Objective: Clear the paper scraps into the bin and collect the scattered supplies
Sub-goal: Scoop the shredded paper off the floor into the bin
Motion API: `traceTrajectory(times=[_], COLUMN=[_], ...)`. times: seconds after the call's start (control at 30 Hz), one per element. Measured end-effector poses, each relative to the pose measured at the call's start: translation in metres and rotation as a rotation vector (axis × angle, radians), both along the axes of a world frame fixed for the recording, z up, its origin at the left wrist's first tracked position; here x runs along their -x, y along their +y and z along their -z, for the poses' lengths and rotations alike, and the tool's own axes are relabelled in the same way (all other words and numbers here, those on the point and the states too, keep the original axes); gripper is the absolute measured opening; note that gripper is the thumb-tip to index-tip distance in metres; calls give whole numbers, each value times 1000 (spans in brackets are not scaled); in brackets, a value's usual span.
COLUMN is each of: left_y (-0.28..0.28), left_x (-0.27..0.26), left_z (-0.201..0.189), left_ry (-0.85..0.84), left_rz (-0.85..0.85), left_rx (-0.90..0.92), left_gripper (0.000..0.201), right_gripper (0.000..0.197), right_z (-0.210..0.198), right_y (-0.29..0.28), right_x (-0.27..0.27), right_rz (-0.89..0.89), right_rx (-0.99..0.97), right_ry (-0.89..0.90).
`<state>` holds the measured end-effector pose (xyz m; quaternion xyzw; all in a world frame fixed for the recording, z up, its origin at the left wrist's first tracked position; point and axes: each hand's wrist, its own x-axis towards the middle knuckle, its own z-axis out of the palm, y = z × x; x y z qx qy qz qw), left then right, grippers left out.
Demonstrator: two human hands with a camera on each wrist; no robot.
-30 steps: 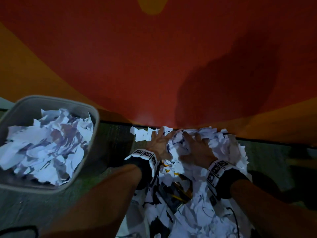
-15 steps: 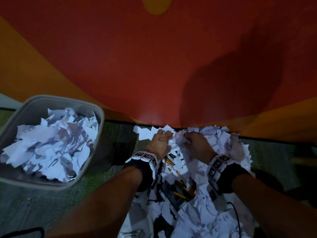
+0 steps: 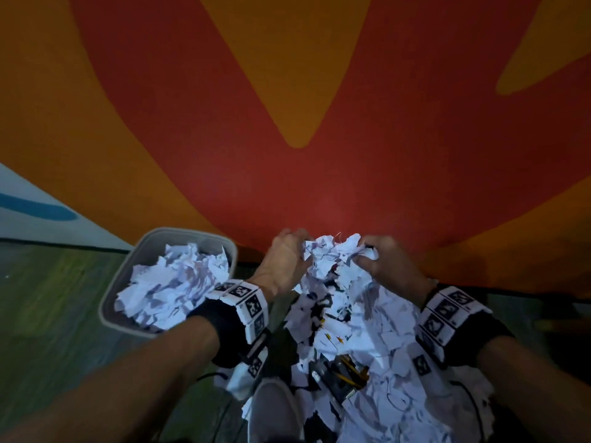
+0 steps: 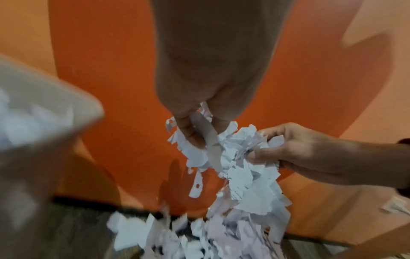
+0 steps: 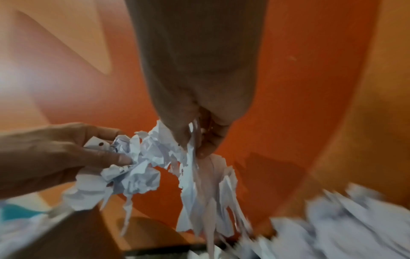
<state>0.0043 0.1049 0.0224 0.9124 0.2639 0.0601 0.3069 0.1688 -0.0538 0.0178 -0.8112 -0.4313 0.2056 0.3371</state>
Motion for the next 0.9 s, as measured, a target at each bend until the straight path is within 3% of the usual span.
traceTrajectory(times=[0.2,0.37,0.47,0.67,0.8,0.9], left_y=[38,81,99,110,104,105], left_x=[62,135,176,220,224,224], left_z=[-89,-118,-114,-71,-48,-32], left_ry=[23,96,120,104,144,267], left_rz=[-49,-185,-281,-404,-330,-239], left_rx=[-100,-147,-149,-57,107,92], left_gripper=[21,26,29,32,33,32], right_gripper=[8,8,16,8,28,32], right_z=[-66,-84,-81,-54,-35,-16], right_y=[38,96,132,176,187,193], right_x=[43,103,143,199,216,223], right_rz=[-59,-152,-230,-248,-258,-329], right_rx=[-64,-157,-182,-56,45,136], right_ry=[-44,0,17,13,-25,-93])
